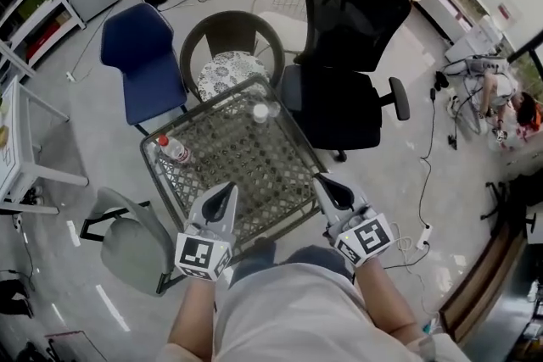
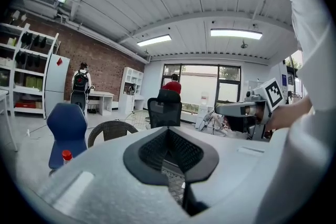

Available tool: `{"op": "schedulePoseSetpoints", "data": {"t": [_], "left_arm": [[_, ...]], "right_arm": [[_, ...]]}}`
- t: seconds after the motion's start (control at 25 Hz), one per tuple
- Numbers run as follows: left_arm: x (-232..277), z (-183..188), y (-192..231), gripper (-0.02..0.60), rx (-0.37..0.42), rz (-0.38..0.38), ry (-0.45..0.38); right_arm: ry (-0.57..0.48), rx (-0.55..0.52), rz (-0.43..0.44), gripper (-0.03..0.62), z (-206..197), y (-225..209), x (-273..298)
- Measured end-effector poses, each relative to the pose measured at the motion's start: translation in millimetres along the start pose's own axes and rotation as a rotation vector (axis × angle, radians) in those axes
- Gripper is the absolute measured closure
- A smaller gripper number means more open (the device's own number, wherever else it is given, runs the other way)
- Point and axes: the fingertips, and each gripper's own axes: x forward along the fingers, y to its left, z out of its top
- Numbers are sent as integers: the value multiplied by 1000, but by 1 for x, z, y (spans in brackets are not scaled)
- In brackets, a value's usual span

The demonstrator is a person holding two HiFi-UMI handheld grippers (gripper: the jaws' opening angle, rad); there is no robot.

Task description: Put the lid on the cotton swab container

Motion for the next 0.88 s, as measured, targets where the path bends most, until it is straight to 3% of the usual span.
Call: {"op": "schedulePoseSetpoints", "data": {"t": [0.48,0.88], "left_arm": [[14,-24,47,574,-36,20,48],[64,-44,61,572,-45,104,90]], "right_arm": [[95,-20,41,591,-17,-2,62],[168,-13,132,590,-43,-52,104]]}}
